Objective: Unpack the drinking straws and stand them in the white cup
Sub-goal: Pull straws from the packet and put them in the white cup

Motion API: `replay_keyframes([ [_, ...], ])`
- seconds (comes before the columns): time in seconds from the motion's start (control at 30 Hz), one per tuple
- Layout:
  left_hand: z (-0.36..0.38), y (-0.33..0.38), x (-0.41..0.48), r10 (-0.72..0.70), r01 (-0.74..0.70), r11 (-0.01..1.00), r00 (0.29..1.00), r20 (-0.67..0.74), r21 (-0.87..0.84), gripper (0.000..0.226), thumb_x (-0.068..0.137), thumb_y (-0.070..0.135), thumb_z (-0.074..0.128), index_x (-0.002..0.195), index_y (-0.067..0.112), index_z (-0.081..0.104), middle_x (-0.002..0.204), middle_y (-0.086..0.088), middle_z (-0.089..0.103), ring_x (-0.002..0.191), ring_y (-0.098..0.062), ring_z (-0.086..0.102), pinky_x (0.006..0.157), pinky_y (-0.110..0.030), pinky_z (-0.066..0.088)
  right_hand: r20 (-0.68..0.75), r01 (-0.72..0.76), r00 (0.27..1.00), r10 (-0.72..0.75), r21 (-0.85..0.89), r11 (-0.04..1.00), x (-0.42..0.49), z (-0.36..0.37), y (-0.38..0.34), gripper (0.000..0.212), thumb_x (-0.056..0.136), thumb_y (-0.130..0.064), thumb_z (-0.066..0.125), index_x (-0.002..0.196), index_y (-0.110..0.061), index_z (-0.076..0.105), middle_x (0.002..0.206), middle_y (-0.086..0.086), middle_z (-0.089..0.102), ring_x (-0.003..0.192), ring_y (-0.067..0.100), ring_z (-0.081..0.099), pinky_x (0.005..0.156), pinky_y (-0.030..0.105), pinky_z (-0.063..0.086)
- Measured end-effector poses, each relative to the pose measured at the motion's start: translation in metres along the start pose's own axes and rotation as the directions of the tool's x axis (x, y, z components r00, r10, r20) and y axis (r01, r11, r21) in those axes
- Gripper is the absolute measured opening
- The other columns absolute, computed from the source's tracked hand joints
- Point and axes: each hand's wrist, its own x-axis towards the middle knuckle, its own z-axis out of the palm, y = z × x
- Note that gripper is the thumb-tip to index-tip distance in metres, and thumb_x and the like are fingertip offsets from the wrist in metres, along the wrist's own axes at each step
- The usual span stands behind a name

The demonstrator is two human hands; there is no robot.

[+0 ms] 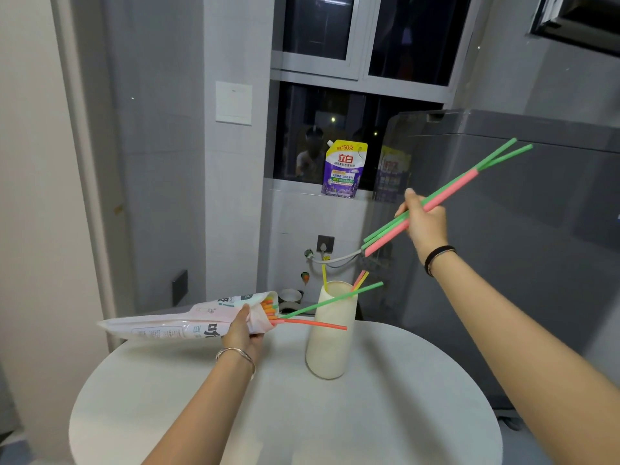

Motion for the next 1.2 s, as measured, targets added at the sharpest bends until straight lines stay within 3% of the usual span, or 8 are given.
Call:
replay_keyframes([
  [0.1, 0.002, -0.004, -0.003, 0.002, -0.004, 0.999, 0.999, 0.036, 0.046, 0.053, 0.097, 0.014, 0.052, 0.147, 0.008, 0.036, 0.144, -0.013, 0.051, 0.113, -0.025, 0.055, 0.076, -0.036, 0.058, 0.094, 0.005, 0.996, 0.005, -0.11, 0.994, -0.009, 0.017, 0.017, 0.043, 0.093, -0.035, 0.048, 0.055, -0.015, 0.054, 0.054, 0.0, 0.051, 0.051, 0.012, 0.052, 0.053, 0.023, 0.042],
  [0.23, 0.002, -0.006, 0.001, -0.008, -0.001, 0.995, 0.995, 0.097, 0.098, 0.052, 0.099, 0.016, 0.048, 0.147, 0.002, 0.035, 0.146, -0.018, 0.048, 0.131, -0.034, 0.05, 0.1, -0.048, 0.045, 0.164, -0.048, 0.983, 0.083, -0.206, 0.977, -0.015, 0.038, 0.043, 0.045, 0.091, -0.04, 0.048, 0.053, -0.018, 0.058, 0.055, 0.002, 0.058, 0.055, 0.019, 0.059, 0.061, 0.03, 0.048],
  [0.4, 0.003, -0.007, 0.004, -0.014, 0.002, 0.994, 0.993, 0.116, 0.105, 0.051, 0.1, 0.016, 0.045, 0.148, 0.001, 0.034, 0.147, -0.019, 0.047, 0.134, -0.036, 0.047, 0.096, -0.046, 0.047, 0.31, -0.081, 0.926, 0.215, -0.393, 0.916, -0.019, 0.054, 0.072, 0.037, 0.084, -0.044, 0.06, 0.059, -0.017, 0.06, 0.058, 0.005, 0.06, 0.064, 0.026, 0.063, 0.068, 0.034, 0.051],
  [0.6, 0.008, -0.004, -0.001, -0.019, 0.013, 0.998, 0.994, 0.108, 0.061, 0.052, 0.099, 0.014, 0.048, 0.148, 0.004, 0.034, 0.145, -0.019, 0.049, 0.13, -0.035, 0.051, 0.052, -0.035, 0.058, 0.409, -0.06, 0.88, 0.243, -0.412, 0.909, -0.023, 0.055, 0.082, 0.023, 0.081, -0.028, 0.069, 0.06, -0.022, 0.062, 0.056, -0.006, 0.055, 0.06, 0.011, 0.054, 0.059, 0.023, 0.042],
  [0.77, 0.012, -0.005, -0.008, -0.002, 0.002, 1.0, 0.997, 0.081, -0.009, 0.051, 0.098, 0.012, 0.051, 0.147, 0.008, 0.036, 0.144, -0.017, 0.05, 0.084, -0.025, 0.06, 0.039, -0.032, 0.053, 0.417, 0.002, 0.892, 0.174, -0.388, 0.922, -0.021, 0.052, 0.074, 0.032, 0.089, -0.028, 0.059, 0.06, -0.015, 0.059, 0.057, 0.003, 0.05, 0.055, 0.015, 0.046, 0.061, 0.027, 0.04],
  [0.97, 0.015, -0.006, -0.011, -0.002, 0.003, 1.0, 0.998, 0.059, -0.016, 0.053, 0.097, 0.011, 0.052, 0.147, 0.01, 0.035, 0.144, -0.016, 0.051, 0.108, -0.027, 0.054, 0.041, -0.032, 0.054, 0.363, 0.018, 0.924, 0.121, -0.358, 0.934, -0.018, 0.046, 0.066, 0.035, 0.094, -0.024, 0.05, 0.06, -0.015, 0.054, 0.059, 0.006, 0.05, 0.059, 0.021, 0.047, 0.064, 0.031, 0.042],
  [1.1, 0.018, -0.008, -0.015, -0.014, 0.015, 1.0, 0.998, 0.057, -0.013, 0.052, 0.097, 0.012, 0.052, 0.147, 0.009, 0.036, 0.144, -0.016, 0.051, 0.107, -0.027, 0.054, 0.04, -0.031, 0.054, 0.474, 0.029, 0.842, 0.258, -0.517, 0.855, -0.019, 0.043, 0.07, 0.027, 0.087, -0.029, 0.061, 0.074, -0.006, 0.063, 0.072, 0.011, 0.052, 0.071, 0.023, 0.05, 0.07, 0.031, 0.042],
  [1.2, 0.017, -0.007, -0.017, -0.008, 0.009, 1.0, 0.997, 0.072, -0.008, 0.051, 0.098, 0.013, 0.051, 0.146, 0.007, 0.037, 0.135, -0.015, 0.055, 0.106, -0.027, 0.054, 0.042, -0.03, 0.055, 0.378, 0.037, 0.904, 0.198, -0.532, 0.846, -0.021, 0.036, 0.065, 0.042, 0.08, -0.045, 0.065, 0.102, -0.01, 0.058, 0.091, 0.004, 0.057, 0.087, 0.022, 0.057, 0.08, 0.037, 0.049],
])
